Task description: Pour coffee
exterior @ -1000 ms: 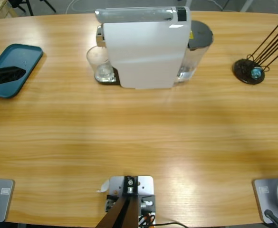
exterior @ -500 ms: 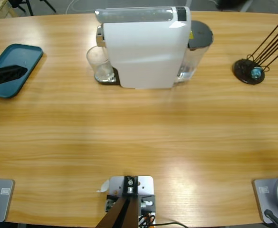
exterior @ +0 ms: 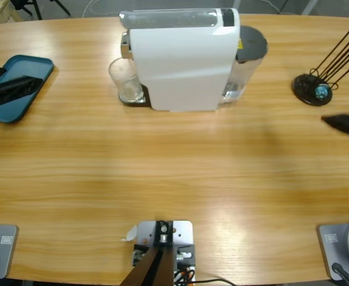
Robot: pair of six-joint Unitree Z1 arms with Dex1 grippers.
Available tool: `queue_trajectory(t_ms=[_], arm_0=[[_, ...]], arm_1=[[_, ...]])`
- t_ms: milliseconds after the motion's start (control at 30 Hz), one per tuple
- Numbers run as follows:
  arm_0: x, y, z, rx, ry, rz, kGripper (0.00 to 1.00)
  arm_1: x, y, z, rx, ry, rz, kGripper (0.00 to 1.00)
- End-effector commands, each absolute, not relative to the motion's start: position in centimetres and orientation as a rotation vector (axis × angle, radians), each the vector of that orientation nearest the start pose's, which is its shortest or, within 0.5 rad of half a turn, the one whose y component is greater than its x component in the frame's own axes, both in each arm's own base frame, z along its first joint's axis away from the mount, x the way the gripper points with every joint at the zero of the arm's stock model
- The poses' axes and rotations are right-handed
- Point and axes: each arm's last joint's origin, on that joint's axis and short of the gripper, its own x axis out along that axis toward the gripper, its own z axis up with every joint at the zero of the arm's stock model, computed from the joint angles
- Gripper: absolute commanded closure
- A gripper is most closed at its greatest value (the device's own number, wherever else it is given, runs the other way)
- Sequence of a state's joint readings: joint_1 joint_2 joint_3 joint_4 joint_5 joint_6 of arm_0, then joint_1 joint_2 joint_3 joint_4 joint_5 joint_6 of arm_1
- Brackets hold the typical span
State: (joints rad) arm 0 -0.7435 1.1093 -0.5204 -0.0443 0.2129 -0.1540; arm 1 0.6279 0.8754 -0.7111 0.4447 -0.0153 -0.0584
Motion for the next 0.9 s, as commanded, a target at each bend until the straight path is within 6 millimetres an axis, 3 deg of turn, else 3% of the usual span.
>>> queue_trajectory(t_ms=[33,300,467,900], arm_0=[[12.3,-10.6,25.7,0.127,0.584,-0.566,0.004],[10.7,-9.6,25.8,0.14,0.527,-0.649,0.004],[10.2,-10.1,25.4,0.143,0.551,-0.722,0.004],[10.6,-10.6,24.9,0.154,0.576,-0.734,0.004]], arm_1=[[6.6,4.9,29.9,-0.281,0.497,0.657,0.0],[7.2,5.3,29.2,-0.283,0.531,0.654,0.0],[7.1,5.2,29.1,-0.27,0.536,0.65,0.0],[7.0,5.1,29.0,-0.26,0.532,0.646,0.0]])
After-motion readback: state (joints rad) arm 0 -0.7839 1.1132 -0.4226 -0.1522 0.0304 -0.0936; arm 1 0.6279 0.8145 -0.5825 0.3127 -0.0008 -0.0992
